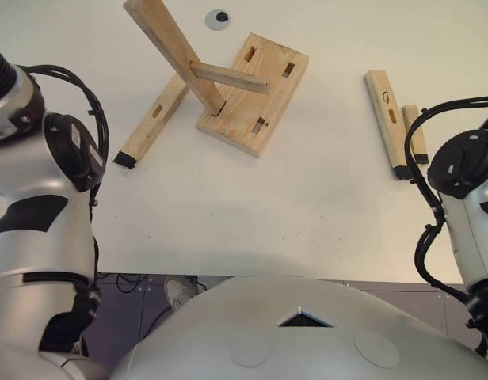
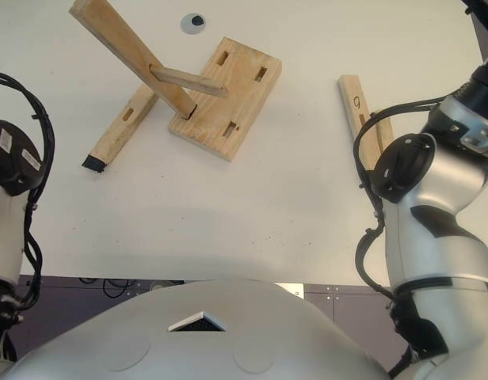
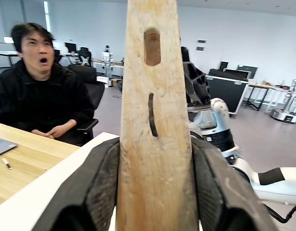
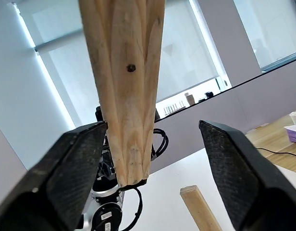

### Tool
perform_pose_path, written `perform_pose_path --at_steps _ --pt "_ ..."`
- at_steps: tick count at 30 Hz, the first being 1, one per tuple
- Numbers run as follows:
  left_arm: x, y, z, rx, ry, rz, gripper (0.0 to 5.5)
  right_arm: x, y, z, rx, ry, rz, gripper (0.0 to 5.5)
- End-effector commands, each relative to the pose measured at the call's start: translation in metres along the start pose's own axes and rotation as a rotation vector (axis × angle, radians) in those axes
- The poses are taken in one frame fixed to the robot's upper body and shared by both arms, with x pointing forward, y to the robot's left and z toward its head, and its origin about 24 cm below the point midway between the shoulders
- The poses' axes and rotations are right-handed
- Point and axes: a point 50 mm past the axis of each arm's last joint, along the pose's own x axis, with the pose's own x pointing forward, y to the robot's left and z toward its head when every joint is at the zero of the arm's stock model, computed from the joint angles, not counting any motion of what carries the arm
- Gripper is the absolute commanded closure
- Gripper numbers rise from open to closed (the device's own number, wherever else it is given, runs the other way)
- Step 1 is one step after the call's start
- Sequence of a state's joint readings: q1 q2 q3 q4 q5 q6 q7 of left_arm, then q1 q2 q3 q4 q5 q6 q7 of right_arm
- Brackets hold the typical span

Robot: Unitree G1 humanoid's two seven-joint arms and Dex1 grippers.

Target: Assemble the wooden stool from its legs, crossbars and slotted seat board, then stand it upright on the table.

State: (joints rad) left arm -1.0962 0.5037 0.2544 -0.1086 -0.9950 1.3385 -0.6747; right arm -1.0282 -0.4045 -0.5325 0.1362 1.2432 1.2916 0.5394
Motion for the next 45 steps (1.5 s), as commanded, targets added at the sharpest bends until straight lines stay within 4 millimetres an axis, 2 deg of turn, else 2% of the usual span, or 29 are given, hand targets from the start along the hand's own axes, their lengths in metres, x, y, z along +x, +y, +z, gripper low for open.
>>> perform_pose_path --at_steps 1,4,8,16,20,24,28,32,40,45 --pt "-0.003 -0.002 -0.009 -0.04 0.003 -0.013 3.49 -0.003 0.01 0.015 0.076 -0.074 0.126 1.54" --pt "-0.003 -0.001 -0.019 -0.07 0.018 -0.009 3.49 -0.007 0.006 0.023 0.147 -0.135 0.142 1.54" --pt "-0.001 -0.002 -0.029 -0.092 0.024 -0.013 3.49 -0.007 0.001 0.021 0.186 -0.164 0.153 1.54" --pt "-0.004 -0.003 -0.03 -0.122 0.028 -0.034 3.49 -0.016 -0.004 0.016 0.196 -0.169 0.115 2.66" --pt "-0.004 -0.005 -0.03 -0.119 0.024 -0.044 3.49 -0.012 -0.006 0.006 0.147 -0.117 0.076 2.66" --pt "-0.004 -0.006 -0.034 -0.122 0.043 -0.041 3.49 -0.005 -0.005 -0.008 0.097 -0.059 0.065 2.11" --pt "-0.003 -0.006 -0.041 -0.13 0.073 -0.044 3.49 -0.004 -0.009 -0.006 0.151 -0.106 0.084 1.6" --pt "-0.003 -0.01 -0.05 -0.138 0.111 -0.08 3.49 -0.007 -0.01 -0.004 0.193 -0.13 0.114 1.59" --pt "-0.008 -0.009 -0.052 -0.168 0.102 -0.102 3.5 -0.015 0.013 -0.001 0.182 -0.141 0.295 3.09" --pt "-0.007 -0.004 -0.053 -0.161 0.09 -0.07 3.5 -0.014 0.014 -0.001 0.142 -0.155 0.271 3.15"
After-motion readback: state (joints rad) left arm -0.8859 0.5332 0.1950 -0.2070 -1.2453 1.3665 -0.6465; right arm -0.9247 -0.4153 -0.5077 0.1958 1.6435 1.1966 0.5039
